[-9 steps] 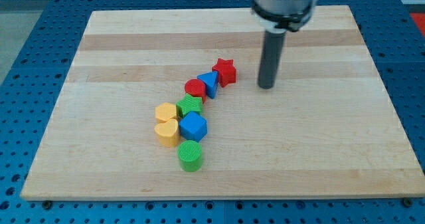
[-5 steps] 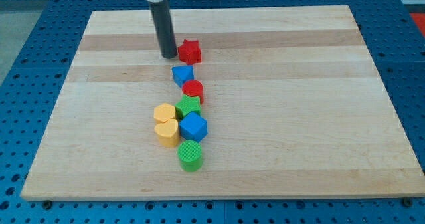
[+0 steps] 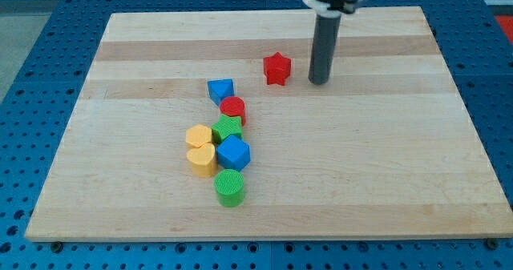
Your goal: Move the red star towards the left side of the board
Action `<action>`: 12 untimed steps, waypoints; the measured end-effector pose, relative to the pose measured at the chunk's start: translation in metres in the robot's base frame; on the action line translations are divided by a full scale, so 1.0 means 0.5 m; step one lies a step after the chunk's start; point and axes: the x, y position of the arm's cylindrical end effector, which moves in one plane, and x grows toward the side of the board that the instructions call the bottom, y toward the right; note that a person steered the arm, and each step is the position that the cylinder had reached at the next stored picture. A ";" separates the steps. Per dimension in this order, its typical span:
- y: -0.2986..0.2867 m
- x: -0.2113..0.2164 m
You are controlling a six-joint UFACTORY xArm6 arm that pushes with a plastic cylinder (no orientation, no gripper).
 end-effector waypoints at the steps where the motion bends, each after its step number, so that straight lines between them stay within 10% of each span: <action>1: -0.159 -0.093; 2: -0.290 -0.102; 5: 0.065 -0.059; 8: -0.319 -0.002; 12: -0.252 -0.093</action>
